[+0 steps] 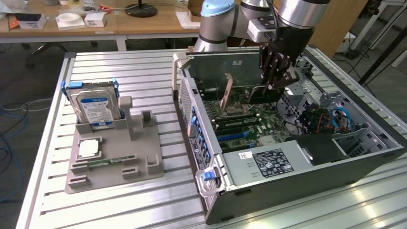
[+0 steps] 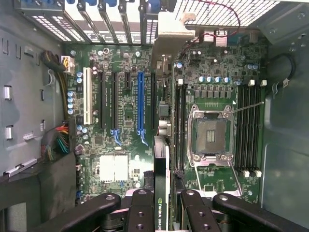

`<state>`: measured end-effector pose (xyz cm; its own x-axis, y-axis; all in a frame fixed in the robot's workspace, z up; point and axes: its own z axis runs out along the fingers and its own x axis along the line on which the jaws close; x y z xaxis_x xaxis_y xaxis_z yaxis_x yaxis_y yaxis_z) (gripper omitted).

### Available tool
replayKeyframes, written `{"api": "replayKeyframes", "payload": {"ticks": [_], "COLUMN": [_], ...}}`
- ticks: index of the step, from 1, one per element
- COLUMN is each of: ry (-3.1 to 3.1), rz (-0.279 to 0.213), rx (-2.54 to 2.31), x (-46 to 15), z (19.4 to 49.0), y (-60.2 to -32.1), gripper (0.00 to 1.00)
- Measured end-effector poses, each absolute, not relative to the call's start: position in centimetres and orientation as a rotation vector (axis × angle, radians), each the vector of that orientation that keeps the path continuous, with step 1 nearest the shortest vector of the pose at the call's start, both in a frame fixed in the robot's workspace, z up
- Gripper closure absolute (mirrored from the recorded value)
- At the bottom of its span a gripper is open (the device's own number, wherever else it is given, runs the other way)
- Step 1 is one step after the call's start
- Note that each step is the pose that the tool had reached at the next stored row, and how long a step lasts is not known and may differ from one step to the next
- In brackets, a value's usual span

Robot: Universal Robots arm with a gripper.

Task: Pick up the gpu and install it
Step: 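Insert the gpu into the slot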

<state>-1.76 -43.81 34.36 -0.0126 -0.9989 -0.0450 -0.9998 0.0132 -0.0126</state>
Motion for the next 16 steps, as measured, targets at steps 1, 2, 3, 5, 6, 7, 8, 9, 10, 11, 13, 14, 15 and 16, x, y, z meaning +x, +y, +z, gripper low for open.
{"api": "replayKeyframes", "payload": {"ticks": [1, 2, 3, 5, 6, 7, 8, 9, 10, 11, 13, 14, 15, 16], "ry": [2.206, 2.206, 2.206, 2.206, 2.206, 2.206, 2.206, 2.206, 2.206, 2.206, 2.206, 2.206, 2.206, 2.206], "rz": [0.035, 0.035, 0.035, 0.035, 0.036, 0.036, 0.036, 0.036, 0.036, 0.036, 0.037, 0.036, 0.036, 0.036], "rx": [-2.178, -2.178, -2.178, -2.178, -2.178, -2.178, -2.178, -2.177, -2.177, -2.177, -2.177, -2.177, -2.177, -2.177], "x": [-1.76, -1.77, -1.77, -1.77, -1.77, -1.77, -1.77, -1.77, -1.77, -1.77, -1.77, -1.78, -1.77, -1.77], "z": [34.35, 34.35, 34.34, 34.33, 34.33, 34.33, 34.33, 34.33, 34.33, 34.33, 34.32, 34.32, 34.31, 34.29], "y": [-43.81, -43.82, -43.82, -43.81, -43.81, -43.81, -43.81, -43.81, -43.81, -43.82, -43.82, -43.82, -43.82, -43.82], "gripper": [0.74, 0.74, 0.74, 0.74, 0.74, 0.74, 0.74, 0.74, 0.74, 0.74, 0.74, 0.74, 0.74, 0.74]}}
